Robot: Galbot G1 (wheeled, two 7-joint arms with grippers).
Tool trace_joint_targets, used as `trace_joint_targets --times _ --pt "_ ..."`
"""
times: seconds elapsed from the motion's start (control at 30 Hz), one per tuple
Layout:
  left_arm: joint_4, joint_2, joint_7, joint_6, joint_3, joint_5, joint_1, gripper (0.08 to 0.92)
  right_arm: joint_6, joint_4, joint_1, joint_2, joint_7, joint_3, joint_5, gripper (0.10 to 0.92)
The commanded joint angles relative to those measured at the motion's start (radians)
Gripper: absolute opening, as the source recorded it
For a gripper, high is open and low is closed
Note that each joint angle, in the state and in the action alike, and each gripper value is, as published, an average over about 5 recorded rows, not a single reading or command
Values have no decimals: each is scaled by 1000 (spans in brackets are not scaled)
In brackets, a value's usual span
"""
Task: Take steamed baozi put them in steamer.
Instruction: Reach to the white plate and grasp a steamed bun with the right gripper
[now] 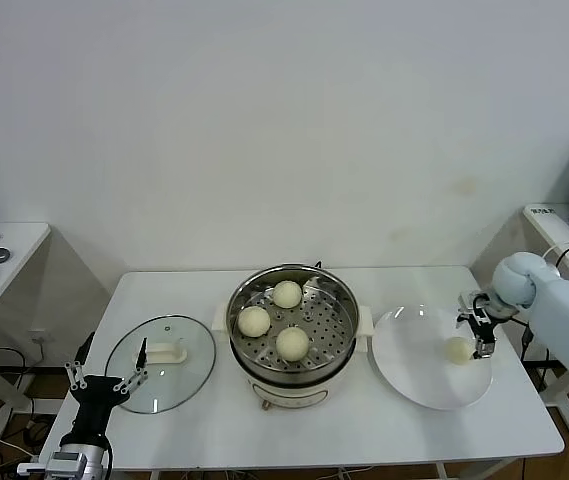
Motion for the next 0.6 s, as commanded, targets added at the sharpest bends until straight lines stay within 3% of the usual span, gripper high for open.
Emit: trace_joint_targets --times 0.03,0.37,0.6 --pt "2 0 0 -1 0 0 0 823 12 -70 -45 57 0 46 -68 787" --pt "-1 1 0 0 -1 1 3 823 -1 -66 -46 63 -8 45 -57 650" --pt "-4 0 0 -2 -2 0 5 823 -10 -36 -28 38 -10 30 -27 494"
